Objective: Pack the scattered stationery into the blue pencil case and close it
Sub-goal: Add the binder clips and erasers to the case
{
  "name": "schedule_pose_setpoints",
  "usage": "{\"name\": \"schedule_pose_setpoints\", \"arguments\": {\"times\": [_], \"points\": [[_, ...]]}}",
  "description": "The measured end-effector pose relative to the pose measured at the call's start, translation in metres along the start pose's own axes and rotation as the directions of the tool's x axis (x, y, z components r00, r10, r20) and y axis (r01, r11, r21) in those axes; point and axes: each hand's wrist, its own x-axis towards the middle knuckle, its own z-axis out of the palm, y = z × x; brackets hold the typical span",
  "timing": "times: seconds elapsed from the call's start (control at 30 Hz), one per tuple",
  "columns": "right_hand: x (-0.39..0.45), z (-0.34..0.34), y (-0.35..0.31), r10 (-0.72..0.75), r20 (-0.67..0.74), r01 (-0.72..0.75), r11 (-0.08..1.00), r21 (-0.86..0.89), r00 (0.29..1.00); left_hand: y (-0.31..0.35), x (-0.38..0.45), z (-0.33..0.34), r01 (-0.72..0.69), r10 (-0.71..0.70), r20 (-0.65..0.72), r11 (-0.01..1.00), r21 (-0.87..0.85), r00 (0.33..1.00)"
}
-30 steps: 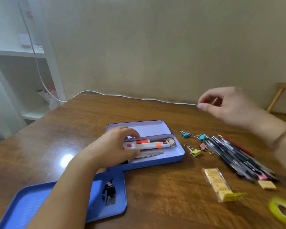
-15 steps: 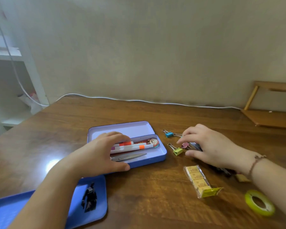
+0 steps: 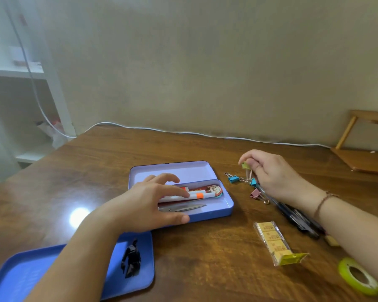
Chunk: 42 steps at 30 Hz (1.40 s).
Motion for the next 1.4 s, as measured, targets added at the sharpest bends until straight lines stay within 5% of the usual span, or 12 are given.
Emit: {"name": "schedule_pose_setpoints", "arguments": {"times": [0.17,0.33,0.6,0.8,1.07,1.23,1.4], "points": [[0.015,0.032,-0.017,-0.050,0.158,0.070,0.990,-0.123,0.986,0.003,-0.002,0.001,0.013,-0.020,0.067,0.995,0.102,0.998],[0.022,0.053,-0.018,-0.089,0.057,0.098,0.980,-0.171,0.994,0.006,-0.003,-0.003,0.060,-0.072,0.071,0.986,0.153,0.995],[0.024,0.053,-0.019,-0.143,0.114,0.174,0.926,-0.335,0.983,0.007,-0.003,-0.003,0.066,-0.081,0.077,0.981,0.184,0.994],[0.024,0.049,-0.022,-0.059,0.122,0.095,0.944,-0.315,0.991,0.009,-0.006,-0.005,0.043,-0.063,0.109,0.983,0.177,0.992],[0.030,0.002,0.000,-0.070,-0.090,0.049,0.974,-0.223,0.994,0.008,-0.005,-0.004,0.039,-0.065,0.112,0.975,0.218,0.992],[0.006,-0.024,0.023,0.020,0.224,0.091,0.877,-0.472,0.974,0.006,-0.004,-0.003,0.036,-0.062,0.114,0.976,0.214,0.992],[-0.017,-0.010,0.033,-0.064,0.342,0.255,0.797,-0.548,0.937,0.009,-0.005,-0.005,0.045,-0.066,0.114,0.982,0.182,0.991]]}}
